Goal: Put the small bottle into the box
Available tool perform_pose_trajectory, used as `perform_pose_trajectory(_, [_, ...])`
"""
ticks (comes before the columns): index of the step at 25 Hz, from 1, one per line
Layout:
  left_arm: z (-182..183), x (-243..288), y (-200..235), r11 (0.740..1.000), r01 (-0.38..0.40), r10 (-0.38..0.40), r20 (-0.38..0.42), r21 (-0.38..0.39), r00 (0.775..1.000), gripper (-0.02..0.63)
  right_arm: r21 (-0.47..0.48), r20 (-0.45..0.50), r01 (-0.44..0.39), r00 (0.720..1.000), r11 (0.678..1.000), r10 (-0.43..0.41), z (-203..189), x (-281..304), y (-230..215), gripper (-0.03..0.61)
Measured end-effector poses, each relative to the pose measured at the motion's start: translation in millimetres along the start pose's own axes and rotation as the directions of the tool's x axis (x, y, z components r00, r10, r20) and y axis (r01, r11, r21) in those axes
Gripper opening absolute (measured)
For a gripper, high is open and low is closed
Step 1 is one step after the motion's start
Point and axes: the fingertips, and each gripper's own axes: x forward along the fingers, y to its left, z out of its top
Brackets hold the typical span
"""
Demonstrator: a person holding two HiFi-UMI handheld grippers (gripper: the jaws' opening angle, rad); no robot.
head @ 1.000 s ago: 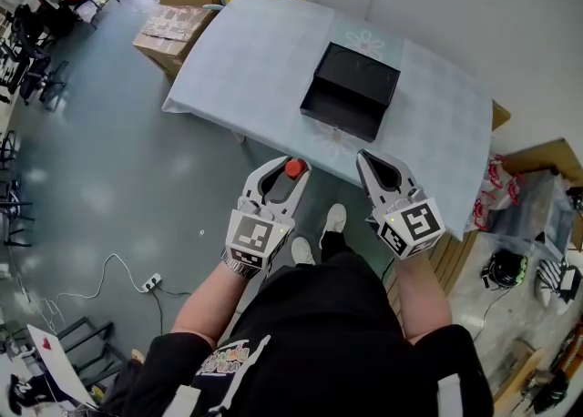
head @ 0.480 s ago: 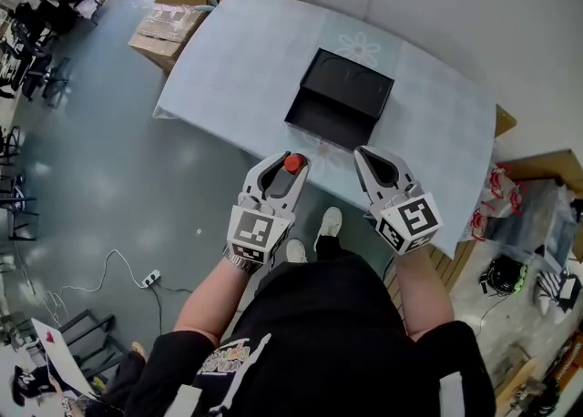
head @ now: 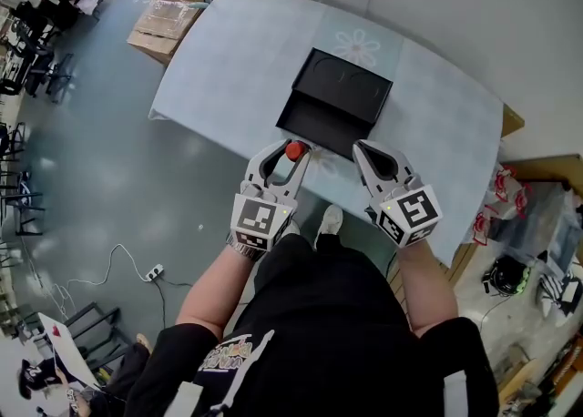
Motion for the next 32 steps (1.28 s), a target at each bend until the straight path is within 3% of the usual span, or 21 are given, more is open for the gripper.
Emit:
perform_pose_trajectory(9, [-14,41,15,0.998,0.056,-0.055,-0.024,0.035,0.998,0.149,0.035,-0.021,0.053,0.998,0.998,-0.053,-12,12,-22,0.008])
perform_pose_trajectory(19, [-63,105,26,0.978,0.176,-0.163,-0.110,0.113,0.980,0.149,0.125,-0.071,0.160,0.986,0.979,-0.152,-44,37,-52,0.008])
perform_pose_trajectory(32, [-109,156,48,0.964,0.241,-0.220,-0.173,0.112,0.960,0.149,0.188,-0.120,0.222,0.972,0.957,-0.202,-75,68,-73,0.008])
